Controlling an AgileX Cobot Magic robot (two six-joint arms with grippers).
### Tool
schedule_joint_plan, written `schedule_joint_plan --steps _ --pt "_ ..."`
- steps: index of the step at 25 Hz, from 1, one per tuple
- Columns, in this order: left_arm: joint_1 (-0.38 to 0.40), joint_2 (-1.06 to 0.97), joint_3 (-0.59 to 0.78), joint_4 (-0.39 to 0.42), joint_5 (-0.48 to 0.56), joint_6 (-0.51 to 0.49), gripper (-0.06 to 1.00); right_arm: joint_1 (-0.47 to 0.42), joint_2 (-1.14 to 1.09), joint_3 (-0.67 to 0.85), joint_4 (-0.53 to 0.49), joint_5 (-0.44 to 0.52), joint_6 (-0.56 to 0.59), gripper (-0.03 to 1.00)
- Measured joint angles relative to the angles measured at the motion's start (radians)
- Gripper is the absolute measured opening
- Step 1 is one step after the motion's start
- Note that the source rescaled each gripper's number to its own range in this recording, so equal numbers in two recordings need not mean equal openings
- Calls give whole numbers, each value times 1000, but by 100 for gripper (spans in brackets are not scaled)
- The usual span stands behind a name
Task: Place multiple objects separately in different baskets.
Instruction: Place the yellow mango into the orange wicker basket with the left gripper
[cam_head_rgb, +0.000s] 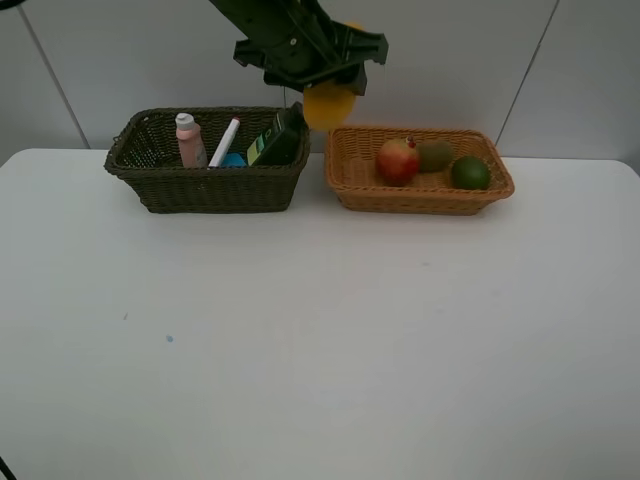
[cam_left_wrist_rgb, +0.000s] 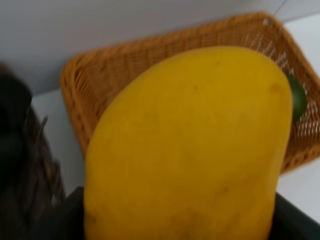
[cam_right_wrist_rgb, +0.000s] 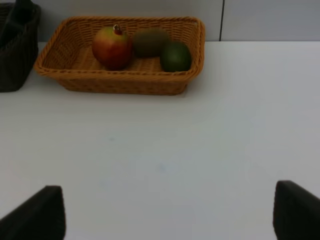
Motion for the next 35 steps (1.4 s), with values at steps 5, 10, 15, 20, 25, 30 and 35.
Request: schedule_joint_plan --steps 5,10,15,20,25,30,35 --pt "0 115 -93 2 -141 27 75 0 0 0 0 0 0 100" --pt "0 217 -120 18 -303 34 75 0 0 0 0 0 0 100" --pt "0 301 -120 25 -442 35 75 0 0 0 0 0 0 100" --pt "0 367 -120 31 -531 35 75 0 0 0 0 0 0 100" --pt "0 405 -120 32 -550 39 75 0 0 0 0 0 0 100" --pt "1 409 -120 35 -550 79 75 0 0 0 0 0 0 100" --pt "1 412 -120 35 -551 87 75 0 0 0 0 0 0 100"
